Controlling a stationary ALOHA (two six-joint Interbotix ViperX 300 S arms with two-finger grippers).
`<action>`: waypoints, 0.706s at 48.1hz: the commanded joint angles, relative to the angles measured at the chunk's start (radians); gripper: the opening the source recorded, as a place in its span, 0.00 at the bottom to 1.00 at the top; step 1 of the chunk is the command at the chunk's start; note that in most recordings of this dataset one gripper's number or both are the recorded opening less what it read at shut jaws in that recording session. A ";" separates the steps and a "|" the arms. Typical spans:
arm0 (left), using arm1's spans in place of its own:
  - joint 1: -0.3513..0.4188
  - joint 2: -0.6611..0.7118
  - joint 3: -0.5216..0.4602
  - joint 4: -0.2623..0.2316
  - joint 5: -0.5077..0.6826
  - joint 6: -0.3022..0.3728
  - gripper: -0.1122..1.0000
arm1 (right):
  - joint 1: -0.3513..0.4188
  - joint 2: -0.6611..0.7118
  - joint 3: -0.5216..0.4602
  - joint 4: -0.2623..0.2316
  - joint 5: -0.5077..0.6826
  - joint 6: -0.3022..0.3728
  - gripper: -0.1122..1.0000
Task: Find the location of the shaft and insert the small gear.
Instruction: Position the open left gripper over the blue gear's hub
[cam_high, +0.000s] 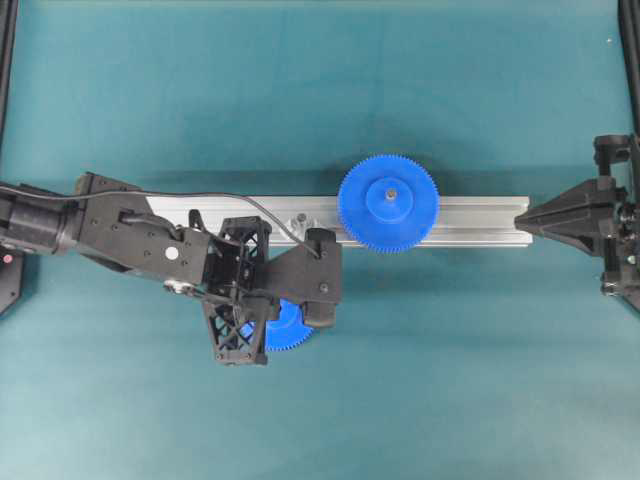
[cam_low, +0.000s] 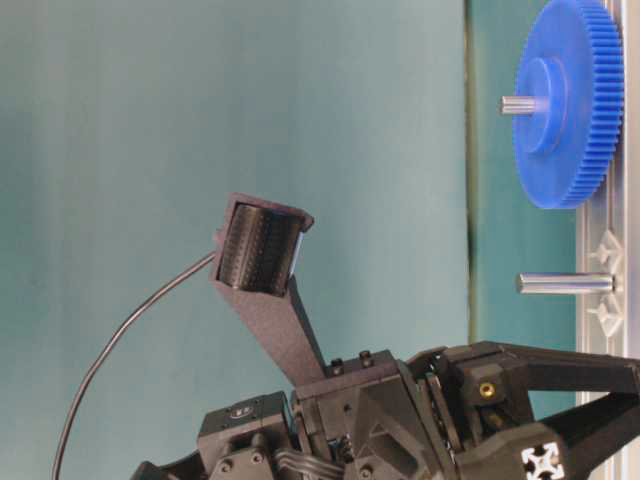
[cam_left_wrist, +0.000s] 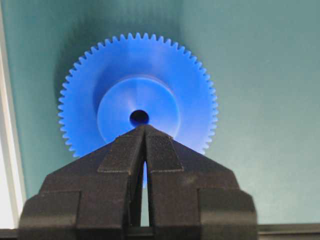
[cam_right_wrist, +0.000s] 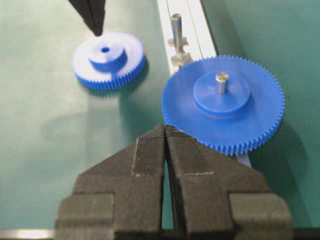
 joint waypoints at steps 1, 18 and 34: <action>-0.005 -0.014 -0.021 0.003 -0.002 0.012 0.10 | -0.003 0.006 -0.011 0.002 -0.006 0.011 0.12; -0.003 0.008 -0.044 0.002 0.040 0.037 0.10 | -0.003 0.006 -0.011 0.000 -0.005 0.011 0.12; -0.003 0.018 -0.067 0.002 0.060 0.038 0.10 | -0.003 0.005 -0.009 0.002 -0.005 0.011 0.12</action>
